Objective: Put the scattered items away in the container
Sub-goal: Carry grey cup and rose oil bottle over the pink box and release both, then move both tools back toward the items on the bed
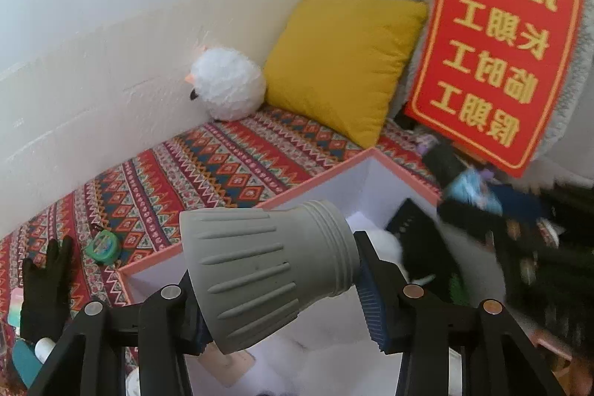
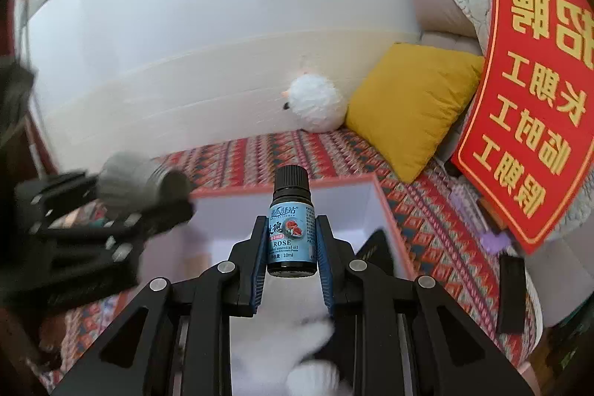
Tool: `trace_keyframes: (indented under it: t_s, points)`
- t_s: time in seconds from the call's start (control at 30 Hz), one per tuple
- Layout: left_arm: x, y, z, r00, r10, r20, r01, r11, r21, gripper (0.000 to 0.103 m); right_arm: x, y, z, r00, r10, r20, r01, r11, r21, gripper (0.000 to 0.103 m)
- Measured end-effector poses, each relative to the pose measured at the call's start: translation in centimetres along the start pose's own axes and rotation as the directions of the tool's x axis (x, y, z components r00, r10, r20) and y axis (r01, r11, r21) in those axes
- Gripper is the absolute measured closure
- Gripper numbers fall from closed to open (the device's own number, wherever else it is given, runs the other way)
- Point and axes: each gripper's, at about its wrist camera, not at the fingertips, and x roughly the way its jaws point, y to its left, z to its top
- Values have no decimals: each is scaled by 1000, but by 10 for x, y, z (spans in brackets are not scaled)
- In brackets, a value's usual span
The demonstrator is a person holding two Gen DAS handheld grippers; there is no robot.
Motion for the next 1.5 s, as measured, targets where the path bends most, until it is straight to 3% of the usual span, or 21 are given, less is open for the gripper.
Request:
trace_keyframes:
  t_s: [0.07, 0.1, 0.13, 0.2, 0.3, 0.53, 0.7, 0.97, 1.23, 1.4, 1.5]
  points:
    - [12, 7, 4, 999, 6, -33, -6, 1000, -2, 45, 23, -11, 13, 999, 5, -32, -5, 1000, 18, 76]
    - [13, 10, 5, 999, 5, -41, -5, 1000, -5, 34, 32, -16, 19, 999, 7, -45, -5, 999, 34, 72]
    - [15, 13, 7, 999, 3, -47, -3, 1000, -10, 28, 36, -22, 23, 999, -3, -37, 5, 998, 57, 55]
    - [8, 18, 8, 1000, 16, -16, -16, 1000, -15, 8, 36, -30, 30, 1000, -20, -6, 20, 996, 89, 33]
    - [-11, 21, 10, 997, 65, 38, -65, 998, -2, 5, 23, -33, 33, 999, -28, 21, 26, 995, 97, 32]
    - [-62, 28, 3, 991, 109, 80, -110, 994, -2, 5, -25, -16, 28, 999, -4, 44, -1, 995, 98, 31]
    - [-110, 35, -9, 983, 146, 112, -145, 989, -20, 5, -73, 15, 20, 996, 30, 85, -35, 998, 55, 28]
    - [-188, 66, -47, 964, 224, 144, -213, 973, -87, 4, -140, 97, 1, 986, 99, 135, -90, 993, -70, 25]
    - [-224, 137, -135, 943, 329, 52, -312, 928, -205, 2, -143, 192, -51, 972, 229, 49, -218, 962, -164, 25]
    - [-227, 201, -214, 895, 442, -64, -444, 868, -221, 2, -105, 255, -94, 954, 289, -81, -300, 931, -206, 25]
    - [-228, 236, -252, 877, 468, -111, -481, 849, -220, 2, -74, 291, -119, 935, 315, -163, -346, 911, -224, 26]
